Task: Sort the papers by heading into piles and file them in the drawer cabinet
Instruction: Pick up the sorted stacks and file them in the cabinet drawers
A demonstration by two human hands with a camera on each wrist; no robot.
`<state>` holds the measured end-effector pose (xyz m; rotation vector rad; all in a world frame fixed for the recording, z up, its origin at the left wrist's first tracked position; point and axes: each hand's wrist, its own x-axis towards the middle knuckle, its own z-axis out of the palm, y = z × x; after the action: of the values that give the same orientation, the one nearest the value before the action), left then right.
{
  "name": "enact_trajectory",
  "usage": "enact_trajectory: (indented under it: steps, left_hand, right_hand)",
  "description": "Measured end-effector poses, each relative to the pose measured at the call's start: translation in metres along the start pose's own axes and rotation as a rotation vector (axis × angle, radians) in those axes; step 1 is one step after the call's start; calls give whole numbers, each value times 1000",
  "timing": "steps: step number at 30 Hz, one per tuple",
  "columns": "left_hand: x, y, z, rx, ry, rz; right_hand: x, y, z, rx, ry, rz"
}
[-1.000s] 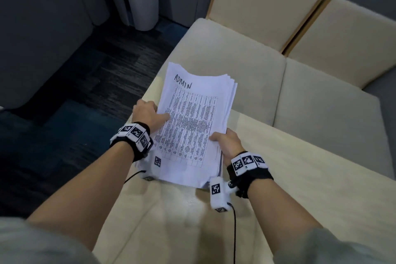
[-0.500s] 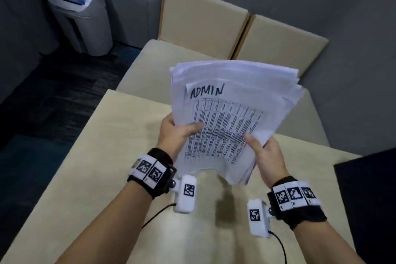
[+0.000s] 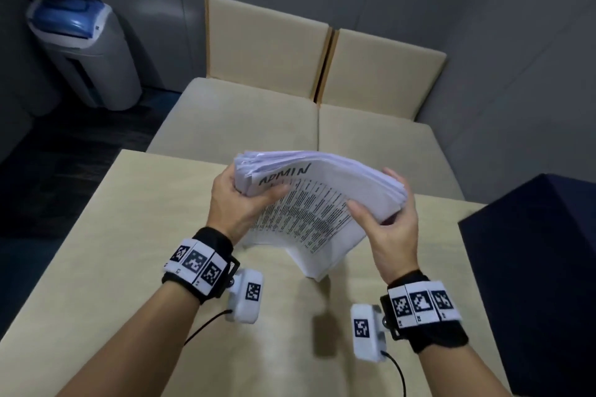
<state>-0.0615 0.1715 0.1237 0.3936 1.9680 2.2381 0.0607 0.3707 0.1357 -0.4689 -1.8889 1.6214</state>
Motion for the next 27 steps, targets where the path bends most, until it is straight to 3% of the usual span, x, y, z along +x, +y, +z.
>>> enact_trajectory:
  steps: [3, 6, 9, 16, 20, 23, 27]
  left_hand:
    - [4, -7, 0, 20, -7, -37]
    - [8, -11, 0, 28, -20, -53]
    - [11, -22, 1, 87, -81, -82]
    - [11, -42, 2, 218, -50, -71]
    - [7, -34, 7, 287, -97, 26]
    - [-1, -30, 16, 203, -63, -59]
    - [-29, -19, 43, -39, 24, -172]
  right_hand:
    - [8, -12, -6, -174, 13, -214]
    - [18, -20, -14, -455, -77, -458]
    - [21, -18, -20, -508, -98, -460]
    - [8, 7, -26, -16, -39, 117]
    - [-19, 47, -50, -142, -78, 401]
    - [-60, 69, -77, -224, -176, 578]
    - [-103, 74, -104, -118, -260, 724]
